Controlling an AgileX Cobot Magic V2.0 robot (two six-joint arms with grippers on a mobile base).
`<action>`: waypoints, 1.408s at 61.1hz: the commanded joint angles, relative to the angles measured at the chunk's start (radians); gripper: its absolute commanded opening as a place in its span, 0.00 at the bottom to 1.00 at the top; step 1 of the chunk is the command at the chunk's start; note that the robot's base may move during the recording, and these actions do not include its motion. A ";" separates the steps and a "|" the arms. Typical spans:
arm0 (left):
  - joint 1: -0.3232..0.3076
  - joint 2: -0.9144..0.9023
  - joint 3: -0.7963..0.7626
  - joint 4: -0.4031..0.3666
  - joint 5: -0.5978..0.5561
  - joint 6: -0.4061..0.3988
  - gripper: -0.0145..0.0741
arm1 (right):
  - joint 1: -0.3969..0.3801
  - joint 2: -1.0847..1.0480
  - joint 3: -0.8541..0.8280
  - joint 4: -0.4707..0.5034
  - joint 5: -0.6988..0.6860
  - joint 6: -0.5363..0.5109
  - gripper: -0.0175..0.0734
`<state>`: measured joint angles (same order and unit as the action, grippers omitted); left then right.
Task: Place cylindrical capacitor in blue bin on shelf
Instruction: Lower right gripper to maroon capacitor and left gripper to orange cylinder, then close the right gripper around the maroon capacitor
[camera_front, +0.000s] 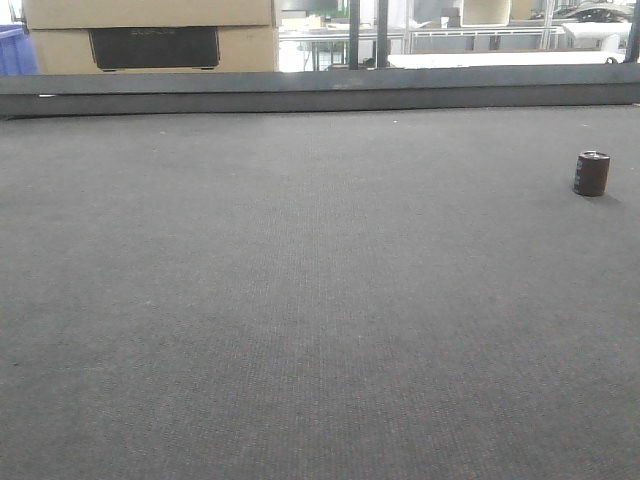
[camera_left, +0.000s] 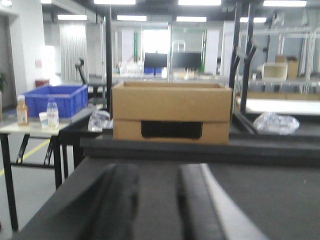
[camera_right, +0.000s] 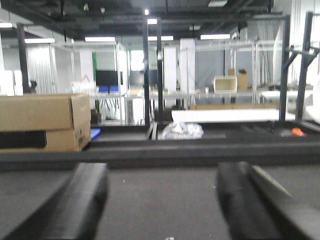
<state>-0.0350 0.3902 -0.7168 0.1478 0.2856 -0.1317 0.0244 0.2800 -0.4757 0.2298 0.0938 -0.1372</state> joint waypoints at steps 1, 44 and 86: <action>-0.001 0.097 -0.039 0.004 0.017 -0.002 0.55 | 0.000 0.116 -0.038 0.003 0.004 -0.001 0.71; -0.083 0.243 -0.043 0.000 -0.091 -0.002 0.84 | 0.000 1.124 -0.053 -0.104 -0.723 -0.002 0.70; -0.081 0.243 -0.043 0.000 -0.091 -0.002 0.84 | 0.000 1.666 -0.400 -0.114 -0.928 -0.002 0.70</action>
<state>-0.1116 0.6320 -0.7522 0.1504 0.2117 -0.1317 0.0244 1.9156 -0.8474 0.1221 -0.8142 -0.1372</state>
